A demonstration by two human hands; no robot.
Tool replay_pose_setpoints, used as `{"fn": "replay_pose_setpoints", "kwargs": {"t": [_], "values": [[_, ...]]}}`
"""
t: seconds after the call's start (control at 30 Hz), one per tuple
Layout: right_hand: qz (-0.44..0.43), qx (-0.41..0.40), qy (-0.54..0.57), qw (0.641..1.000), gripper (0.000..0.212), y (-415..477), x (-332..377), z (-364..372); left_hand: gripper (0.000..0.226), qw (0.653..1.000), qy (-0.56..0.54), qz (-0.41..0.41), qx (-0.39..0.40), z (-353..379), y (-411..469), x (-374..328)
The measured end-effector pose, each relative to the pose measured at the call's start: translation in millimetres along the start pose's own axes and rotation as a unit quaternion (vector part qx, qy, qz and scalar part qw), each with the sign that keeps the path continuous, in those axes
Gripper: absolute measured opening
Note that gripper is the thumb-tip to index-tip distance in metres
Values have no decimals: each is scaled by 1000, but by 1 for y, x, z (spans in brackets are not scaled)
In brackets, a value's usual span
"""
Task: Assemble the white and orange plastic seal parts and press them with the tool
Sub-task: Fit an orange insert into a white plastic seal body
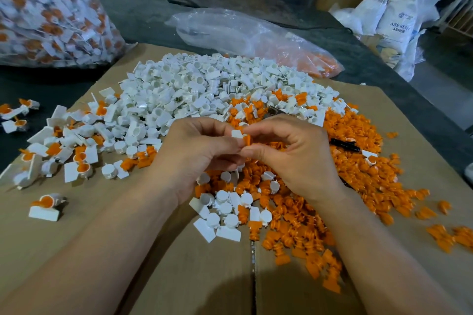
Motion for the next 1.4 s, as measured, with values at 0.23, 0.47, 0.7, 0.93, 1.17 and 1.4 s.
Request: {"fn": "replay_pose_setpoints", "kwargs": {"t": [0.23, 0.47, 0.7, 0.93, 1.17, 1.4], "values": [[15, 3, 27, 1000, 32, 1, 0, -1, 24, 999, -37, -21, 11, 1, 0, -2], [-1, 3, 15, 1000, 33, 2, 3, -2, 18, 998, -46, -23, 20, 2, 0, -2], [15, 3, 32, 999, 38, 1, 2, -2, 3, 999, -24, 23, 9, 2, 0, -6], [27, -10, 76, 997, 43, 2, 4, -6, 3, 998, -27, 51, 14, 2, 0, -9], [22, -6, 72, 997, 39, 2, 6, -6, 3, 998, -32, 57, 21, 2, -2, -12], [5, 3, 58, 998, 30, 3, 7, -4, 1, 998, -29, 40, 26, 2, -3, -11]]}}
Point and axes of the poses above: each hand's wrist, its own y-axis towards the middle knuckle, its own z-axis out of the palm, x = y × z, the point moved 7 cm from there along y, towards the middle knuckle, and after that the axes turned 8 degrees about -x, right-handed, at the moved point
